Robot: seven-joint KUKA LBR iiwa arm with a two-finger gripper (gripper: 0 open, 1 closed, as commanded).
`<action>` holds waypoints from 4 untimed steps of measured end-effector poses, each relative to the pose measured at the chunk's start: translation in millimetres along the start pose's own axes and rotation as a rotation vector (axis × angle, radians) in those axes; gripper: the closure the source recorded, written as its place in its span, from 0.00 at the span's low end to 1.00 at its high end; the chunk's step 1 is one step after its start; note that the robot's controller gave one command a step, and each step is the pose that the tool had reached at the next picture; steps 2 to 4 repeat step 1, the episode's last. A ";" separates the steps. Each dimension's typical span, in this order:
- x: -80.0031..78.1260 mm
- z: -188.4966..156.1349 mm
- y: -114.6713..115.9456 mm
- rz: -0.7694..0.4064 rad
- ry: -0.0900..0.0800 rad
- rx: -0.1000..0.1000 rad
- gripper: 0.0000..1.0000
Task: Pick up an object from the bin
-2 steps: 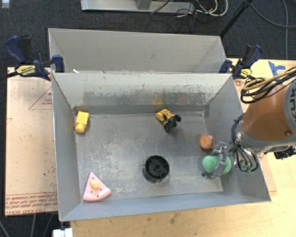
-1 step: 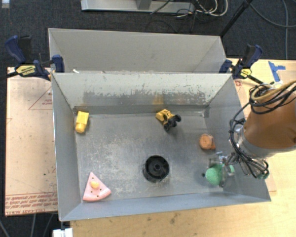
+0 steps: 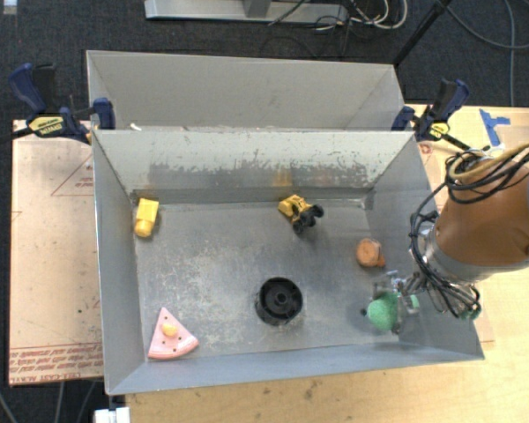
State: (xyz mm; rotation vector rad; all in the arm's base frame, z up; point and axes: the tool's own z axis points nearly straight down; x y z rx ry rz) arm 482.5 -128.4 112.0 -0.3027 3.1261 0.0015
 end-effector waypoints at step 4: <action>-27.7 -121.7 -2.7 -0.010 -0.002 0.001 1.00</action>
Offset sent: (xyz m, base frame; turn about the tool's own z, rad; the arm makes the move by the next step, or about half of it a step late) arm 0.0000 0.0000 0.0000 0.0000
